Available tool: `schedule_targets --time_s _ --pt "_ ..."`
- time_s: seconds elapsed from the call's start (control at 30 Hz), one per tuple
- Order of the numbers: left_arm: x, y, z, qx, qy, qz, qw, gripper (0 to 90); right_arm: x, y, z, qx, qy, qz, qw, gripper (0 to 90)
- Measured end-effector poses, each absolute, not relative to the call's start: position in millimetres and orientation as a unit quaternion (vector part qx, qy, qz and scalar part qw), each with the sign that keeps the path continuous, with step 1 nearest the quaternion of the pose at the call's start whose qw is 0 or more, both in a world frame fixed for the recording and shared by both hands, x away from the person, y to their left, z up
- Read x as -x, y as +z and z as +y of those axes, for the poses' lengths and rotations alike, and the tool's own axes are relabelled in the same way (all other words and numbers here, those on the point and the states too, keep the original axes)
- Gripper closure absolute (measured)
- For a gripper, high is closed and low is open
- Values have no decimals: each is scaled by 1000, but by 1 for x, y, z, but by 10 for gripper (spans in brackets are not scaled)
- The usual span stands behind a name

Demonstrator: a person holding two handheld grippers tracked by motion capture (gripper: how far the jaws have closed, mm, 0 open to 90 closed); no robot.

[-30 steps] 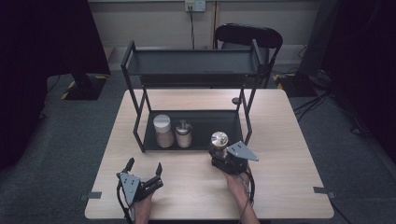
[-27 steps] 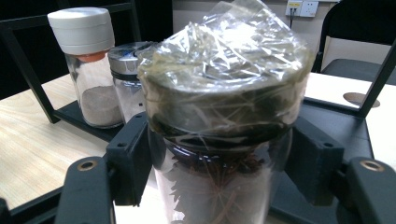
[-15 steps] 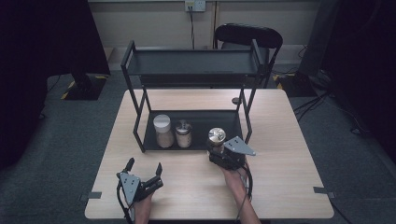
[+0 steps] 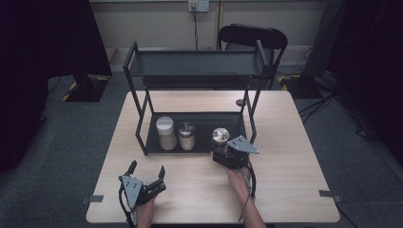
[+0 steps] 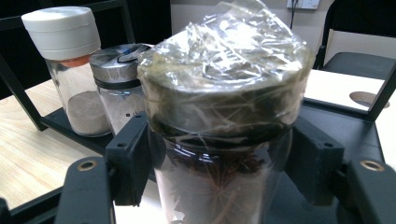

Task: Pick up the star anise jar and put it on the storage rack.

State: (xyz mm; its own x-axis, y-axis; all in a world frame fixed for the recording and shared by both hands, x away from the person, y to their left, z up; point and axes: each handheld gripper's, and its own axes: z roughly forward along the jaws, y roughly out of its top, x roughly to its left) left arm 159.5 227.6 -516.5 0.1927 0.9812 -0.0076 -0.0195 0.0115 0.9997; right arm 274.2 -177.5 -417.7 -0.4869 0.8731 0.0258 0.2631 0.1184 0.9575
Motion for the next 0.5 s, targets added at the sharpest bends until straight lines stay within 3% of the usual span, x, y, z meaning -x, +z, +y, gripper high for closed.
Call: schedule_targets --time_s 0.5 --pt "-160 -517 228 -540 451 445 554 12 -295 -411 -167 -411 513 694 294 313"
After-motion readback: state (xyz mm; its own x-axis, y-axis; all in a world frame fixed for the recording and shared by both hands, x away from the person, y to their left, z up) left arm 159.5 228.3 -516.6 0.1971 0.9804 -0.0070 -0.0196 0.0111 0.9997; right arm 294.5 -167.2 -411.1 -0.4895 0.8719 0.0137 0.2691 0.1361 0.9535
